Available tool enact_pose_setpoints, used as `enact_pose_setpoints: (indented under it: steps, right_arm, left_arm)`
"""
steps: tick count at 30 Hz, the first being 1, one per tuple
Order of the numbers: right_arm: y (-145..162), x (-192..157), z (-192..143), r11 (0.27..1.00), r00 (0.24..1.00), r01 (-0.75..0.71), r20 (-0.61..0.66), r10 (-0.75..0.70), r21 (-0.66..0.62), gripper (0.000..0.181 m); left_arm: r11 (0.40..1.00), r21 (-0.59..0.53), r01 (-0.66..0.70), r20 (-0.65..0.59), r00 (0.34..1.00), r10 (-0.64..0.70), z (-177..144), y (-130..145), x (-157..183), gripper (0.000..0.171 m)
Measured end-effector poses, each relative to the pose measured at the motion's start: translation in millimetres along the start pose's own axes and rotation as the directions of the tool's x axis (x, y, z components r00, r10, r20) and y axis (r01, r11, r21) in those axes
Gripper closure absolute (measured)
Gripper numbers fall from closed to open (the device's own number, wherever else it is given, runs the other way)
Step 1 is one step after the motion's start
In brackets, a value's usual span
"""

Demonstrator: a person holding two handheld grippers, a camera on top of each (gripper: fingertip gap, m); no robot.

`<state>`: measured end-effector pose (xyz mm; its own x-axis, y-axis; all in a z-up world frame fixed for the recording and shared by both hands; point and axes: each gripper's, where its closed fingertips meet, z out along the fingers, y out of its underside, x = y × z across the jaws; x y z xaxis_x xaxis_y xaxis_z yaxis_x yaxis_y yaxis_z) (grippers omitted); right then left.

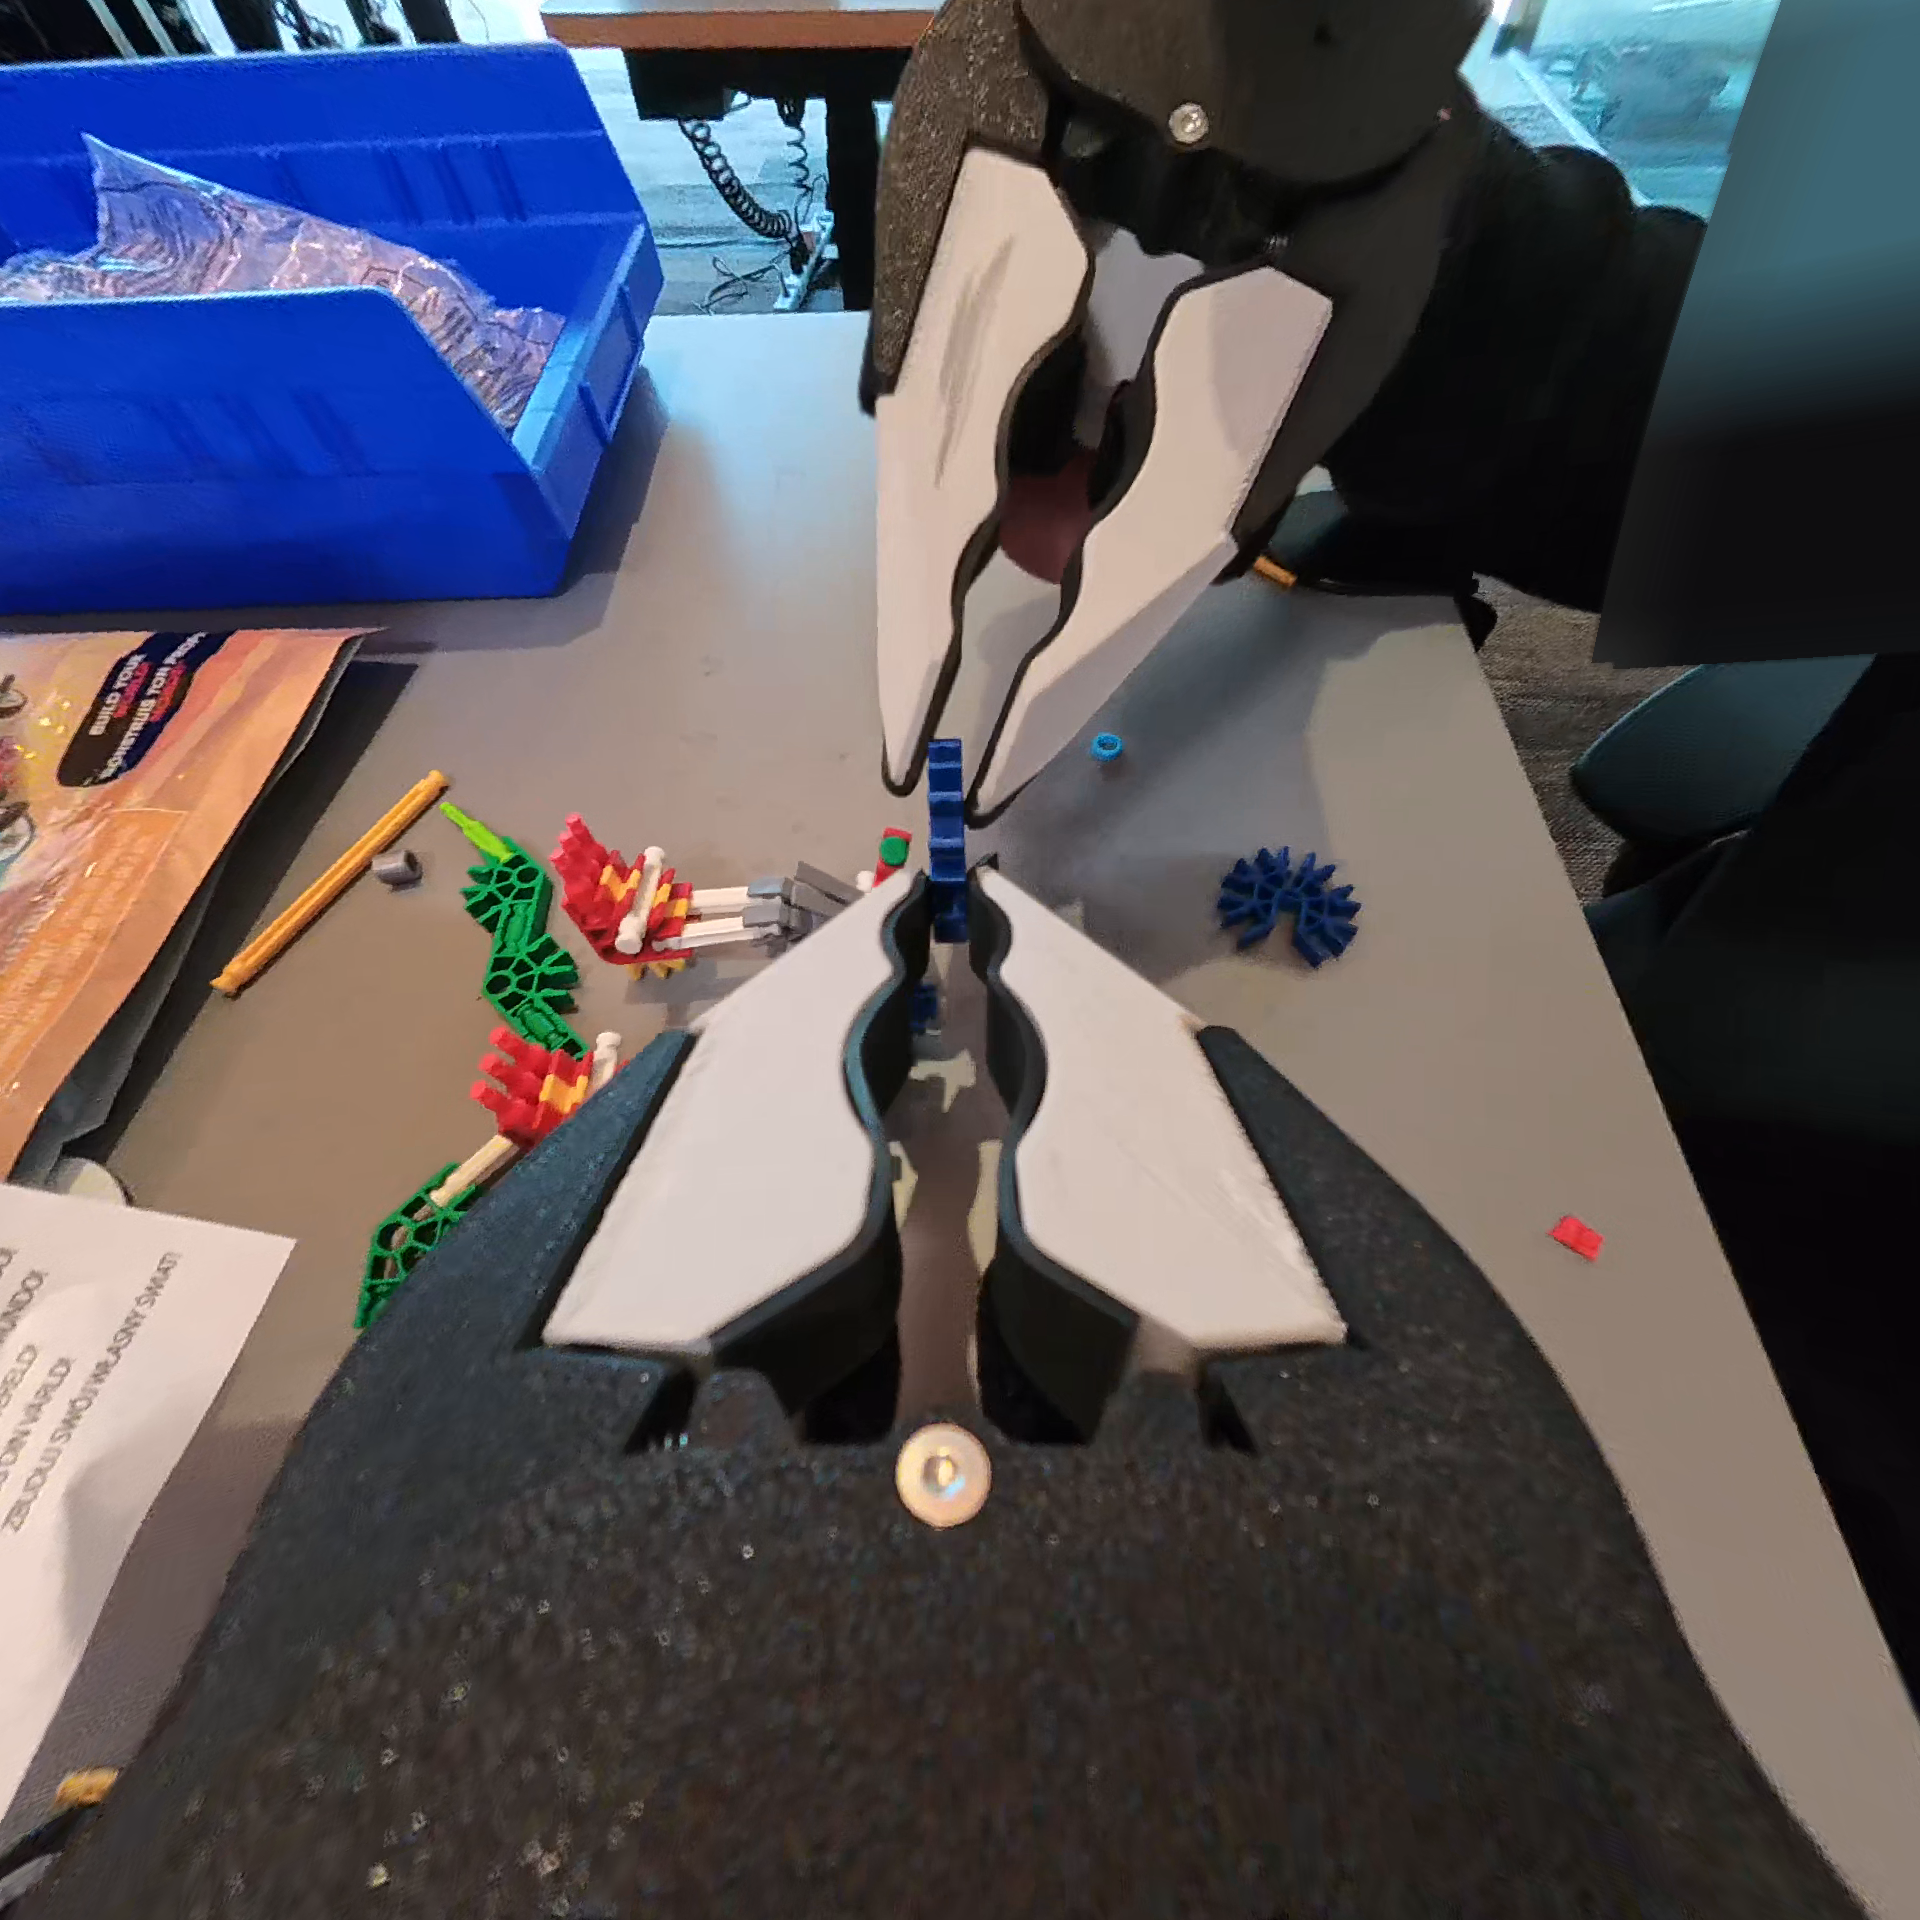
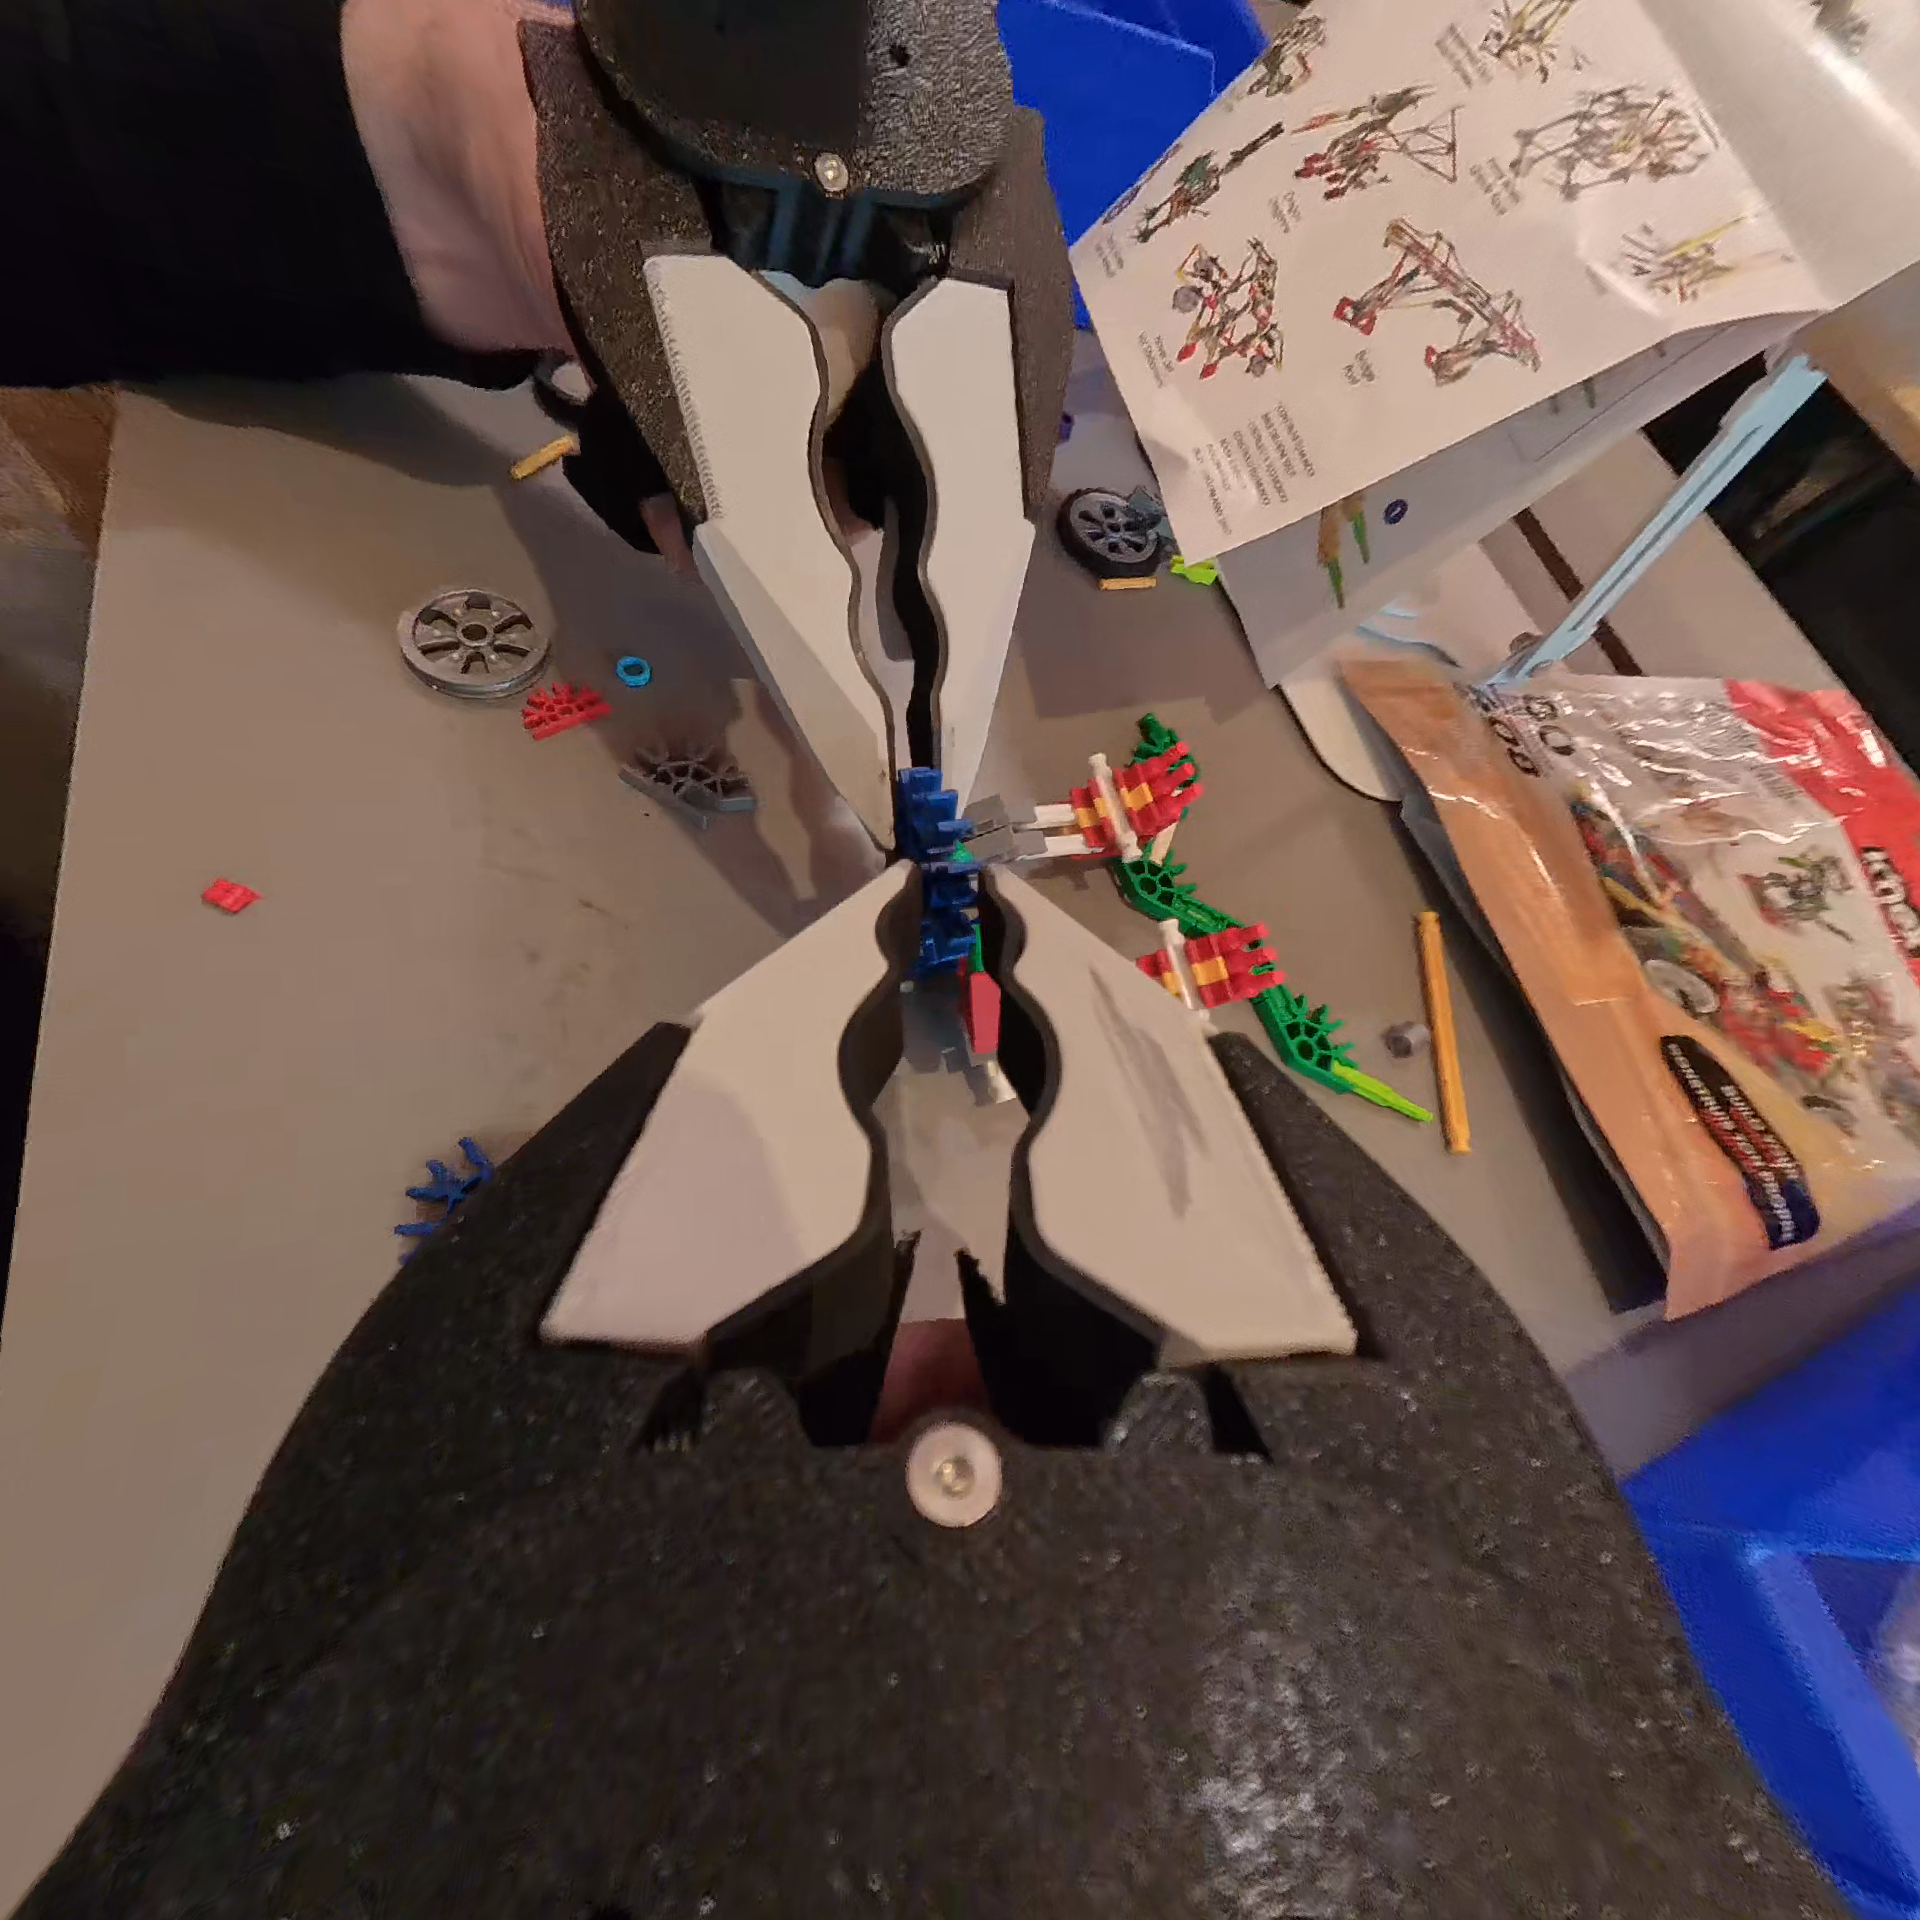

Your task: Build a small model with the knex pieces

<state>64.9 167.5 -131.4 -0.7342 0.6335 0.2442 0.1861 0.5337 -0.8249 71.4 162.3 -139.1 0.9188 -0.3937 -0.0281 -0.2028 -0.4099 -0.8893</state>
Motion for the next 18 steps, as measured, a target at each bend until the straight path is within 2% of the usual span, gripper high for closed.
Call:
enact_pose_setpoints:
  steps: [3,5,10,14,18]
  right_arm:
    - [-6,0,-4,0.996,0.993,-0.087,0.083,0.085,0.028,0.175]
    - [-7,-1,-5,0.993,0.985,-0.115,0.13,0.112,0.018,0.176]
    - [1,-2,-6,0.994,0.976,-0.066,0.201,0.082,-0.087,0.176]
    - [7,3,-3,0.988,0.978,-0.01,0.206,0.043,-0.155,0.176]
    - [7,2,2,0.984,0.972,-0.004,0.229,0.046,-0.18,0.176]
  left_arm:
    - [1.0,0.02,-0.015,0.027,1.0,0.014,-2,-6,-3,0.166]
    - [0.999,0.008,-0.032,0.028,0.999,0.031,-4,-5,-2,0.158]
    - [0.992,-0.099,-0.08,0.068,0.994,0.087,-4,13,-6,0.141]
    - [0.976,-0.187,-0.109,0.098,0.987,0.129,2,29,-13,0.14]
    - [0.977,-0.167,-0.134,0.093,0.984,0.151,7,26,-10,0.148]
